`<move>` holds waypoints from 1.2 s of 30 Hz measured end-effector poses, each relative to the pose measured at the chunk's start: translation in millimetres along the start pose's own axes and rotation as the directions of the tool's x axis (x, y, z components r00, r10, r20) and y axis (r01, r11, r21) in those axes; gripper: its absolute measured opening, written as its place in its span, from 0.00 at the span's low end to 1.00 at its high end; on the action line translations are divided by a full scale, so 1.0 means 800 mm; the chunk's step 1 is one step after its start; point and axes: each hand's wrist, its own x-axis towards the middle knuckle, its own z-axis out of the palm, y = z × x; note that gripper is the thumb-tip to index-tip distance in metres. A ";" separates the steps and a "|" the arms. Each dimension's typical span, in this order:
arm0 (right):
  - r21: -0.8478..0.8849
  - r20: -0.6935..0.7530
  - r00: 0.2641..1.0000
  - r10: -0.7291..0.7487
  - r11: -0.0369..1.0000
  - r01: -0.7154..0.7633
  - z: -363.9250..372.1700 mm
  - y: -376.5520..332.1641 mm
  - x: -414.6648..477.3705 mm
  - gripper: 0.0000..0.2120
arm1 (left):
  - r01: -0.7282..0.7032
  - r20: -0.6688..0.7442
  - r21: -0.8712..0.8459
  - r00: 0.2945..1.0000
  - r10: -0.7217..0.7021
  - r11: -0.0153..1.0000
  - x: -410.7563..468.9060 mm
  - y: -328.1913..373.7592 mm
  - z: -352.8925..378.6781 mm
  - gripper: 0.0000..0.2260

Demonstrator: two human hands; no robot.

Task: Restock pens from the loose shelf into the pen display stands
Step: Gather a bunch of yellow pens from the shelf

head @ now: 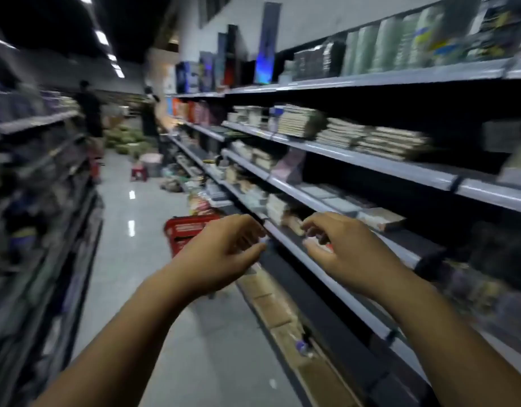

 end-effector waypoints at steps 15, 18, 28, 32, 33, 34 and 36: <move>0.342 0.085 0.984 -0.155 0.932 0.117 0.234 -0.227 0.392 0.08 | 0.353 -0.152 0.136 0.931 -0.332 0.926 -0.003 -0.362 -0.235 0.10; 0.451 0.080 0.987 -0.138 0.888 0.088 0.291 -0.251 0.456 0.09 | 0.386 -0.142 0.124 0.919 -0.369 0.914 0.017 -0.439 -0.251 0.11; 0.434 0.121 0.971 -0.207 0.891 0.136 0.493 -0.239 0.734 0.12 | 0.486 -0.130 0.140 0.873 -0.470 0.863 0.151 -0.739 -0.254 0.09; 0.411 0.193 0.952 -0.239 0.900 0.143 0.544 -0.231 0.876 0.14 | 0.535 -0.127 0.146 0.844 -0.521 0.832 0.237 -0.849 -0.278 0.09; 0.398 0.206 0.946 -0.250 0.904 0.153 0.556 -0.231 0.912 0.14 | 0.540 -0.132 0.150 0.841 -0.525 0.828 0.258 -0.876 -0.285 0.09; 0.386 0.214 0.941 -0.263 0.907 0.166 0.567 -0.233 0.947 0.14 | 0.545 -0.141 0.145 0.838 -0.528 0.826 0.276 -0.902 -0.292 0.09; 0.369 0.217 0.936 -0.276 0.911 0.183 0.592 -0.238 1.013 0.14 | 0.549 -0.155 0.123 0.833 -0.531 0.827 0.308 -0.954 -0.305 0.09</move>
